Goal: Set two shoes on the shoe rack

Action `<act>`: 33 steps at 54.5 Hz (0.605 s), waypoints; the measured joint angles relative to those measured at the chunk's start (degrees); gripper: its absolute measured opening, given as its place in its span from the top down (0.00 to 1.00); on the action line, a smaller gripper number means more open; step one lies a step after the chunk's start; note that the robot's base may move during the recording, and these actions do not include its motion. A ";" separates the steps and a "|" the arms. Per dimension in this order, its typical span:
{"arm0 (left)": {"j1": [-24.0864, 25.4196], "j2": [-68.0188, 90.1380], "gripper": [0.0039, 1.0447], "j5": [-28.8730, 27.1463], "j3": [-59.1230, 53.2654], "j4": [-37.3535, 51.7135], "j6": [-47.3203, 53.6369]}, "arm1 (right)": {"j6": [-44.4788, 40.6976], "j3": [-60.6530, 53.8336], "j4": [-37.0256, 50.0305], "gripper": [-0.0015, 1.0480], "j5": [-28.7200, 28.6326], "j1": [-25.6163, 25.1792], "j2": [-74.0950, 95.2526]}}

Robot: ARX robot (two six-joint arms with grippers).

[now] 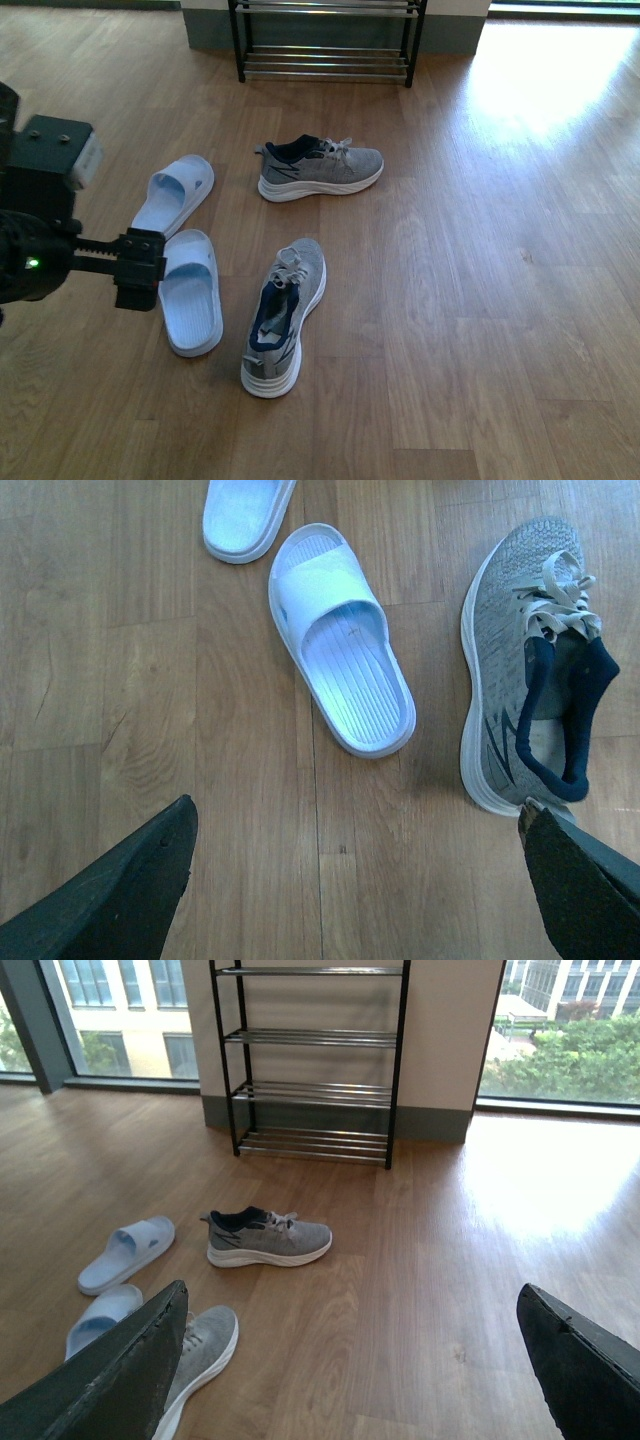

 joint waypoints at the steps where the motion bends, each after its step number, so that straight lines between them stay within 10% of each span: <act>1: -0.04 1.53 0.09 0.11 1.03 0.13 0.26 | 0.00 0.00 0.00 0.09 0.02 0.00 0.00; 33: -2.03 27.71 0.09 3.41 16.39 14.80 4.61 | 0.00 0.00 0.00 0.09 0.02 0.00 0.00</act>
